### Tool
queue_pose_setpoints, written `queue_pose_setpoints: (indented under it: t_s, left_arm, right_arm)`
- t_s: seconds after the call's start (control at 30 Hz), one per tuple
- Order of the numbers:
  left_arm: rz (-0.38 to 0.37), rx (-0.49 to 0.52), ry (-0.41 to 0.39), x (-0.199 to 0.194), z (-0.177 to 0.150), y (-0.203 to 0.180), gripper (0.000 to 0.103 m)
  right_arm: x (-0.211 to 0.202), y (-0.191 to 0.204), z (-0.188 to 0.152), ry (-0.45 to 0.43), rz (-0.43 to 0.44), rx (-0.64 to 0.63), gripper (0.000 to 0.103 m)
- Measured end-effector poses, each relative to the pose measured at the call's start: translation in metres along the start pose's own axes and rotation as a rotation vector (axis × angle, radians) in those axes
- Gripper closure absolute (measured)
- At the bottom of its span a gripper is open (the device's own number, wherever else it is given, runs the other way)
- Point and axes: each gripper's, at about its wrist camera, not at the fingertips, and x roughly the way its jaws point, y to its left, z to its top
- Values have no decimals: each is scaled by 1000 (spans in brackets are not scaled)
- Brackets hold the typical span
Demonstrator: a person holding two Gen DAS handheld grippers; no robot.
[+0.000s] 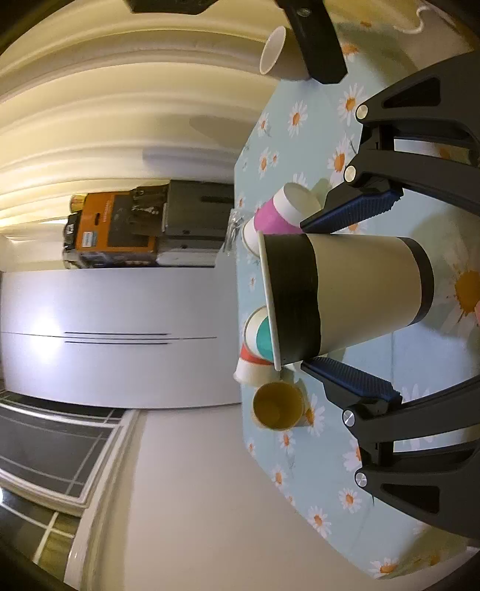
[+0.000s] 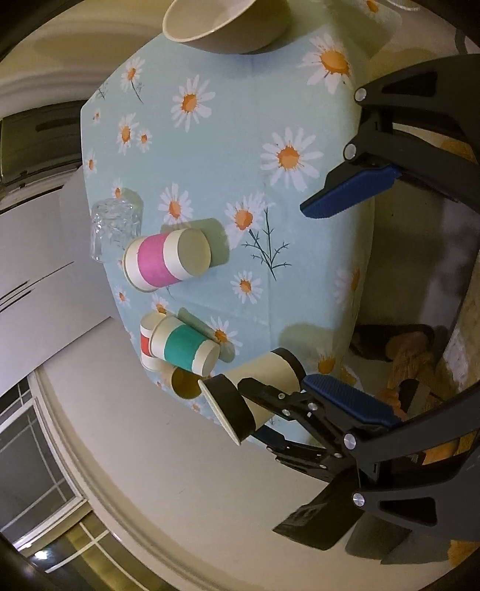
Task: Flip cup upright
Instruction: 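Lift the cup with the left gripper and lower it upright onto the tablecloth, then open the left gripper and pull it back from the upright cup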
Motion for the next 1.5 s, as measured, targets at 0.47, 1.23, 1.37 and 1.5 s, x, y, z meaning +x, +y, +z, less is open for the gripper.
queue_pose_setpoints:
  t_s: [0.47,1.23,1.37,1.5]
  left_arm:
    - [116,25,-100,11,-28,-7,35]
    - [119,32,-73,8,-28,-11,19]
    - [103,27,-68,3,-23,-10,19]
    - [79,6,-57,-8,-13,-4,18]
  right_arm:
    - [8,4,1,16,-29,-32,17]
    - [4,3,0,13,-41,-40,17]
    - [2,4,-1,7,-36,-45,17]
    - [-3,6,-3,-2,-29,-54,17]
